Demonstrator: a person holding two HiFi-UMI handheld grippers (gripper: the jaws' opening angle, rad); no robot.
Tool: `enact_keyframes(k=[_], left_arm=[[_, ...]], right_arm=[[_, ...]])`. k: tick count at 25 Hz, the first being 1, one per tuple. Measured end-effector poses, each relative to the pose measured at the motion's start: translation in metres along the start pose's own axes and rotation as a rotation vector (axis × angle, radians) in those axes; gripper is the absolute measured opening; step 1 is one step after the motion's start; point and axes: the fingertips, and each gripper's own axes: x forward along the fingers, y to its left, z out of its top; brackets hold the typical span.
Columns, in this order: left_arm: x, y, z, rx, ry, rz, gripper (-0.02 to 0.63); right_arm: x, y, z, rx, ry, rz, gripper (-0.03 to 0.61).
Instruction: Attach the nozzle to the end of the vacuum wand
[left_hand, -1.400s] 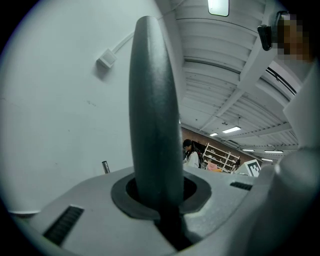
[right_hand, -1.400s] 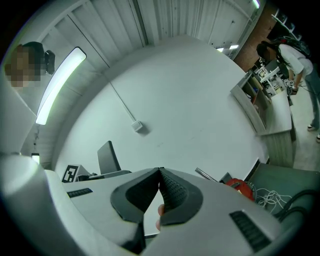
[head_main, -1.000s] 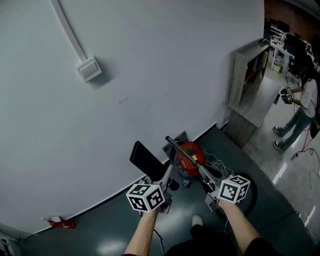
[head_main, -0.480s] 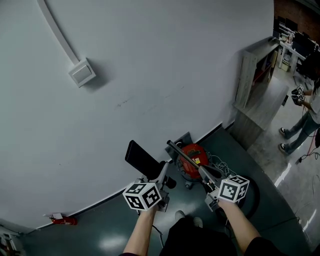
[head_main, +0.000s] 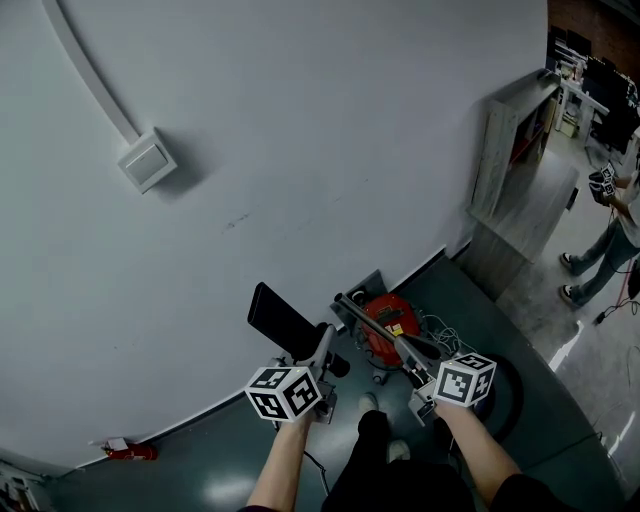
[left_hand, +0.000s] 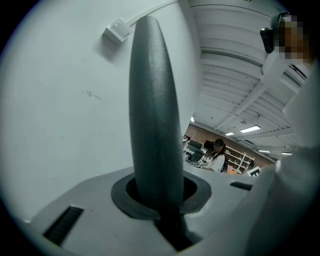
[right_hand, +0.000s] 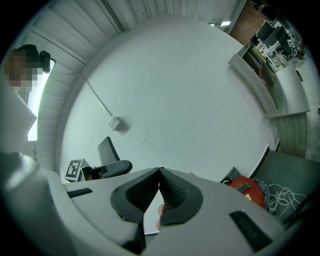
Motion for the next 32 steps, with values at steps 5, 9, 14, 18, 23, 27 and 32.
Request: enact_keyframes(k=[5, 9, 14, 18, 23, 27, 32], left_arm=[[0.022, 0.022, 0.01, 0.014, 0.018, -0.004, 0.06], [0.04, 0.037, 0.016, 0.013, 0.036, -0.015, 0.06], [0.061, 0.058, 0.022, 0.011, 0.054, -0.031, 0.06], [0.076, 0.075, 0.027, -0.005, 0.068, -0.05, 0.06], [0.094, 0.09, 0.032, -0.014, 0.084, -0.079, 0.06], [0.109, 0.101, 0.036, -0.019, 0.084, -0.099, 0.06], [0.122, 0.118, 0.034, -0.034, 0.078, -0.101, 0.06]], right_arm=[[0.026, -0.012, 0.008, 0.014, 0.003, -0.016, 0.018], [0.047, -0.02, 0.013, 0.023, 0.006, -0.028, 0.018], [0.074, -0.029, 0.02, 0.031, 0.009, -0.044, 0.018], [0.097, -0.035, 0.025, 0.037, 0.012, -0.061, 0.018], [0.117, -0.045, 0.026, 0.034, 0.024, -0.086, 0.018], [0.128, -0.057, 0.024, 0.035, 0.038, -0.115, 0.018], [0.141, -0.071, 0.014, 0.013, 0.074, -0.13, 0.018]])
